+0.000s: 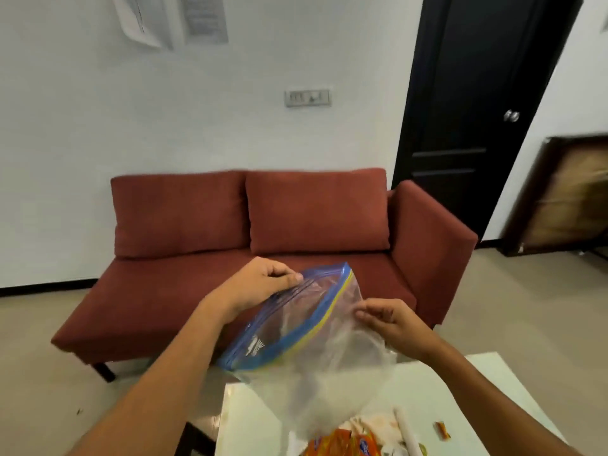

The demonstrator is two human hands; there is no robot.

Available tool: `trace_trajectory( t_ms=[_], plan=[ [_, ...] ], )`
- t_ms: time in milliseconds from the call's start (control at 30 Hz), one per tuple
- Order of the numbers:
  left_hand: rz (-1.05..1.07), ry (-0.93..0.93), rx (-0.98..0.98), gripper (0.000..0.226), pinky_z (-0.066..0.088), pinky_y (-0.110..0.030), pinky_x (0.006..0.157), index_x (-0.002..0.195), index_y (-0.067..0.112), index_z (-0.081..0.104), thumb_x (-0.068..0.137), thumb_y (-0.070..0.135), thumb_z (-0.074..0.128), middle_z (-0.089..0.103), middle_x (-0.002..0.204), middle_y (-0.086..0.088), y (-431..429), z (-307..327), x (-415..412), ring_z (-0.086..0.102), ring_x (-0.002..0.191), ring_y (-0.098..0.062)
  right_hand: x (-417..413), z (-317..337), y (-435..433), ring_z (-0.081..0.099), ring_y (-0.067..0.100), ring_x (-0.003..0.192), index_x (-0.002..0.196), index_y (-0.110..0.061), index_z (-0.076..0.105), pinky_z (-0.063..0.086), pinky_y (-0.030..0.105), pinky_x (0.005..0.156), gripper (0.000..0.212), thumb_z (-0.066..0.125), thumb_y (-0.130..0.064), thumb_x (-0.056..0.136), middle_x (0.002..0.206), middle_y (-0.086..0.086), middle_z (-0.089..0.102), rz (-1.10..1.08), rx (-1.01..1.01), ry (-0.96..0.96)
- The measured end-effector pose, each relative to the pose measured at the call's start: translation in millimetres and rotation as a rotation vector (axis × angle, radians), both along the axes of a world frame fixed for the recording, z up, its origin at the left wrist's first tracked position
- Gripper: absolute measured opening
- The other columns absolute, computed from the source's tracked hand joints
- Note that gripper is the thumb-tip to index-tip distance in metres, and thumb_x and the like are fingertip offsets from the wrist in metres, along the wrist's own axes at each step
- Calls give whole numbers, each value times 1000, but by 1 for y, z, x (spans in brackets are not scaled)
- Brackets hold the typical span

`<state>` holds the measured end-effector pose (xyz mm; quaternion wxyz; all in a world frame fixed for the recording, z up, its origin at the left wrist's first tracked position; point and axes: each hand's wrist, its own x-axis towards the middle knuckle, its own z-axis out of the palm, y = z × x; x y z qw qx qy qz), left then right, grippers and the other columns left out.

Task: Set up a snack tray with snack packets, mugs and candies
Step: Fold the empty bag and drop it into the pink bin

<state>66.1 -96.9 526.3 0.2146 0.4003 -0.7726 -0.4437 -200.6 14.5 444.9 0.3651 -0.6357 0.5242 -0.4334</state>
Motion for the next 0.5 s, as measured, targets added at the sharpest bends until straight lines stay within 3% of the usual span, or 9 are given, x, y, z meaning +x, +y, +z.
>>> trace_trajectory(
  t_ms=[100,200,267,333,400,500],
  plan=[
    [89,166,226,49,42,-23,58,99,20,78,85,62,56,71,79,3,-17,50,17,58,60,-8,-4,53,-1,61,5,76,100,-6,74,51,19,70,18,57,-13,98,83,-5,69,-70,-126,-132],
    [66,596,577,94,49,-40,88,123,8,69,76,82,34,72,119,-19,-28,59,43,72,92,-26,-12,96,1,71,14,78,106,0,68,59,25,72,22,50,-13,101,89,6,76,-129,-200,-286],
    [-38,691,630,116,49,-46,93,137,10,59,61,96,42,63,136,-20,-22,47,46,67,113,-33,-18,122,4,75,24,88,113,-2,67,62,32,79,27,47,-17,104,101,17,77,-153,-244,-330],
    [-137,707,631,130,42,-52,105,146,12,49,48,96,59,57,144,-19,-12,37,32,56,130,-37,-23,140,4,75,29,92,114,-7,68,63,35,80,29,46,-22,104,106,21,76,-180,-293,-381],
    [-181,692,500,115,37,-56,113,147,14,48,58,83,70,58,143,-18,2,39,11,54,134,-36,-26,150,-2,74,27,94,113,-10,69,62,31,78,29,44,-22,105,106,18,75,-247,-329,-416],
    [-26,608,173,53,53,-45,99,132,13,65,84,32,80,73,121,-14,19,55,-27,70,113,-32,-29,164,-8,74,26,98,112,-9,70,63,33,83,29,45,-22,106,109,15,75,-311,-341,-464]
  ],
)
